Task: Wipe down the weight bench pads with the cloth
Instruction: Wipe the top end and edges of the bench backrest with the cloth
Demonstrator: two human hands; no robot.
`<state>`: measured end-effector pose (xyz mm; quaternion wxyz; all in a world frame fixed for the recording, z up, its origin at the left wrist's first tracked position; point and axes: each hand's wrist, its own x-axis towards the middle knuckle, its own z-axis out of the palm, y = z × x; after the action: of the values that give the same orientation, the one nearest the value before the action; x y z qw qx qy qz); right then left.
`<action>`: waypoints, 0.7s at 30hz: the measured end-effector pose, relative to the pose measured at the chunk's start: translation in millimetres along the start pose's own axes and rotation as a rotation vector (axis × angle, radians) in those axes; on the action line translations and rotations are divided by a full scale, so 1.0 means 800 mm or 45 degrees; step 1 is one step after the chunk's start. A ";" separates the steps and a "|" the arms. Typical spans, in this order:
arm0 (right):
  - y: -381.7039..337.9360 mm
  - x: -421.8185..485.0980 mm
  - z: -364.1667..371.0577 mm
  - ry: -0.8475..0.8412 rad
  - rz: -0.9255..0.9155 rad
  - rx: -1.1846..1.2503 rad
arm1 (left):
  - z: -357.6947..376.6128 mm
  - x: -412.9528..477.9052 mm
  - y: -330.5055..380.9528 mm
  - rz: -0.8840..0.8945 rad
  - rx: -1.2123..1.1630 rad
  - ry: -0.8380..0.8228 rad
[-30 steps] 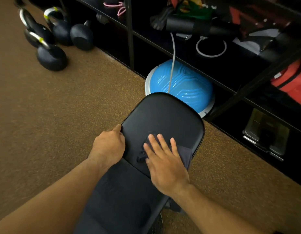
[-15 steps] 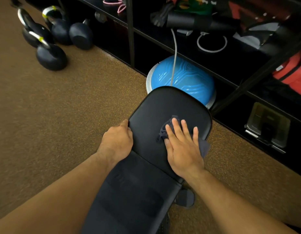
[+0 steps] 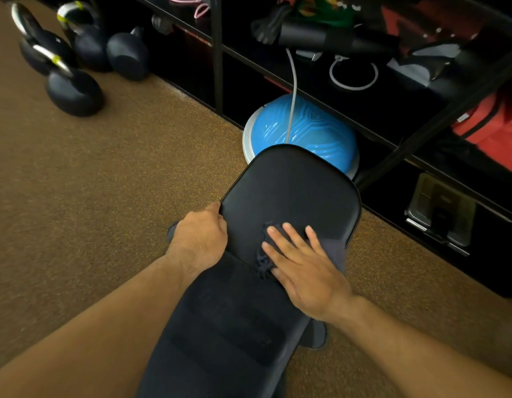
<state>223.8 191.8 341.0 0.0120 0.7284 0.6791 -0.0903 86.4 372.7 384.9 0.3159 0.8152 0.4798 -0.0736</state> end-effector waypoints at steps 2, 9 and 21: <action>-0.009 0.026 -0.007 -0.011 -0.052 0.021 | -0.002 0.002 -0.002 -0.006 -0.002 0.004; -0.037 0.106 -0.021 -0.019 -0.074 0.076 | -0.012 0.022 -0.027 -0.072 -0.387 -0.034; -0.016 0.061 -0.009 0.020 -0.177 0.053 | -0.010 0.032 -0.040 -0.148 -0.639 -0.044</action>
<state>215.2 241.9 342.2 -0.0147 0.6803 0.7260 -0.0994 71.8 406.7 366.0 0.5118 0.6809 0.5237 0.0156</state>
